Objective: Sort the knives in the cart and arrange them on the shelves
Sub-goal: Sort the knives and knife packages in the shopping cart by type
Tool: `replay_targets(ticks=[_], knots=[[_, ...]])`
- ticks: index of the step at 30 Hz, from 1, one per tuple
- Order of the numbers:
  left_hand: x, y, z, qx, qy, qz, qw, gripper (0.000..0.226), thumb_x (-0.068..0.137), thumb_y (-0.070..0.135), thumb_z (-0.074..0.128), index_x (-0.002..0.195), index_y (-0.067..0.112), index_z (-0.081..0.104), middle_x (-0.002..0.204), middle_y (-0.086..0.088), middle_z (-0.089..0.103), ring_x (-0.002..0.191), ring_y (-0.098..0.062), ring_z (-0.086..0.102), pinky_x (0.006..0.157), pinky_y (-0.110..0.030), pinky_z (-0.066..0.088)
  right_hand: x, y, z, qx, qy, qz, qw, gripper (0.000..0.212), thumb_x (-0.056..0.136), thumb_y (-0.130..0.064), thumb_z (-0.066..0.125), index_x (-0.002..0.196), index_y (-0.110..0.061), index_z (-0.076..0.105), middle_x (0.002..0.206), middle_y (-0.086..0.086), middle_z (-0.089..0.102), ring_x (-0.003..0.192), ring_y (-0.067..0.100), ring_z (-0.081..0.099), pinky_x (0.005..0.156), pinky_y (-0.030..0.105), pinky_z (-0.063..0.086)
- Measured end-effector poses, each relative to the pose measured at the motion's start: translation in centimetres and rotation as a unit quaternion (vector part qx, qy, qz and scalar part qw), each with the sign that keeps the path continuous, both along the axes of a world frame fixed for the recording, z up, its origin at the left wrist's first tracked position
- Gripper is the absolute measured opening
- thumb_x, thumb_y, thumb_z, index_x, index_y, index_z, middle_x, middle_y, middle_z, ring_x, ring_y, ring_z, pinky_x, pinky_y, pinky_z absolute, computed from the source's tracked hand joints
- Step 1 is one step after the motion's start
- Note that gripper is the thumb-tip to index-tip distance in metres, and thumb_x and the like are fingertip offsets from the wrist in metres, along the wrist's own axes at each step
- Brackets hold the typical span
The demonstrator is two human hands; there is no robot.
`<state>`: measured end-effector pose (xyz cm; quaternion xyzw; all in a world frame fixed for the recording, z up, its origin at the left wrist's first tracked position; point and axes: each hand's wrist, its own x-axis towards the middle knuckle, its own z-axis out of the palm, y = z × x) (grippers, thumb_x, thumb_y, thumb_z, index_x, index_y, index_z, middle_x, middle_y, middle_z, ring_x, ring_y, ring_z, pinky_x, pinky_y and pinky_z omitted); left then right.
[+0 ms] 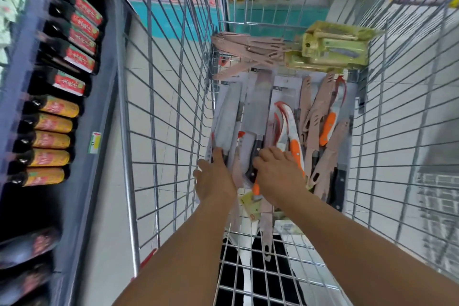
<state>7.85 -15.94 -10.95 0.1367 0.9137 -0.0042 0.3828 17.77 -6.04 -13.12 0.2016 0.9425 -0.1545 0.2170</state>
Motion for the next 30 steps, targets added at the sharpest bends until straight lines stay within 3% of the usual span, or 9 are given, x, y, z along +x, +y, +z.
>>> replay_targets(ticks=[4,9,12,15,19,24,26,28,30], knots=[[-0.7,-0.2,0.0,0.022,-0.026,0.059,0.998,0.097,0.082,-0.001,0.061,0.147,0.040,0.003,0.132,-0.020,0.035,0.119,-0.038,0.041,0.086,-0.041,0.046,0.0,0.1,0.6,0.028,0.012,-0.034,0.999,0.027,0.085,-0.021,0.051,0.110,-0.016,0.058,0.119,0.005,0.050,0.121,0.028,0.037,0.098,0.038,0.026],[-1.4,0.1,0.6,0.065,-0.040,0.111,0.991,0.107,0.081,0.001,0.062,0.148,0.040,-0.012,0.136,-0.019,0.039,0.119,-0.039,0.045,0.091,-0.051,0.049,-1.6,-3.2,0.1,-0.049,0.028,0.014,0.998,0.048,0.092,-0.021,0.044,0.139,-0.011,0.037,0.131,0.009,0.045,0.122,0.028,0.034,0.102,0.037,0.029],[-1.2,-0.1,0.6,0.062,-0.024,0.104,0.992,0.082,0.086,0.011,0.060,0.147,0.033,0.010,0.130,-0.018,0.042,0.116,-0.037,0.047,0.090,-0.045,0.048,-1.8,-4.6,-0.4,-0.065,-0.006,0.016,0.998,0.058,0.095,-0.031,0.040,0.148,-0.018,0.021,0.158,0.006,0.005,0.138,0.026,0.016,0.111,0.040,0.019],[-0.8,-0.3,0.3,0.040,0.000,0.067,0.997,0.070,0.089,0.017,0.058,0.143,0.025,0.012,0.130,-0.019,0.039,0.117,-0.036,0.044,0.079,-0.037,0.041,-1.5,-4.3,-0.8,-0.071,-0.040,0.042,0.996,0.062,0.096,-0.036,0.040,0.150,-0.028,0.013,0.158,0.002,-0.018,0.146,0.024,0.000,0.116,0.043,0.007],[-0.3,-0.7,-0.1,0.008,0.017,0.011,1.000,0.085,0.086,0.013,0.062,0.145,0.022,0.001,0.131,-0.020,0.035,0.116,-0.036,0.043,0.081,-0.038,0.042,-0.6,-3.8,-1.2,-0.036,-0.049,0.041,0.997,0.063,0.097,-0.027,0.033,0.152,-0.024,0.003,0.160,0.003,-0.008,0.147,0.023,-0.007,0.117,0.042,-0.002],[-0.6,-0.8,-0.3,-0.023,0.004,0.002,1.000,0.061,0.084,0.001,0.059,0.136,0.010,0.028,0.129,-0.018,0.035,0.111,-0.034,0.047,0.078,-0.038,0.045,-0.2,-3.3,-1.2,-0.033,-0.040,-0.036,0.998,0.057,0.095,-0.023,0.037,0.149,-0.027,0.018,0.159,0.006,-0.009,0.146,0.030,-0.004,0.117,0.043,0.001],[-0.6,-0.8,-0.3,0.006,0.012,0.016,1.000,0.058,0.086,0.003,0.056,0.136,0.013,0.029,0.128,-0.016,0.034,0.109,-0.033,0.048,0.074,-0.037,0.043,-0.2,-3.3,-1.0,-0.017,-0.023,-0.024,0.999,0.051,0.094,-0.025,0.045,0.143,-0.027,0.033,0.157,0.009,0.010,0.142,0.033,0.012,0.115,0.044,0.011],[-0.8,-0.8,-0.2,0.047,0.027,0.006,0.999,0.061,0.087,0.004,0.054,0.138,0.021,0.026,0.127,-0.014,0.033,0.106,-0.031,0.049,0.075,-0.037,0.046,-0.6,-3.0,-0.6,0.027,0.000,-0.017,0.999,0.040,0.084,-0.025,0.062,0.124,-0.024,0.056,0.134,0.010,0.045,0.122,0.032,0.042,0.101,0.043,0.034],[-0.9,-0.9,0.0,0.084,0.026,-0.006,0.996,0.068,0.086,0.003,0.054,0.140,0.029,0.023,0.126,-0.012,0.035,0.104,-0.031,0.050,0.079,-0.040,0.050,-0.9,-3.0,-0.3,0.040,0.017,0.003,0.999,0.032,0.077,-0.018,0.065,0.110,-0.021,0.062,0.111,0.007,0.053,0.103,0.029,0.050,0.090,0.040,0.040]])
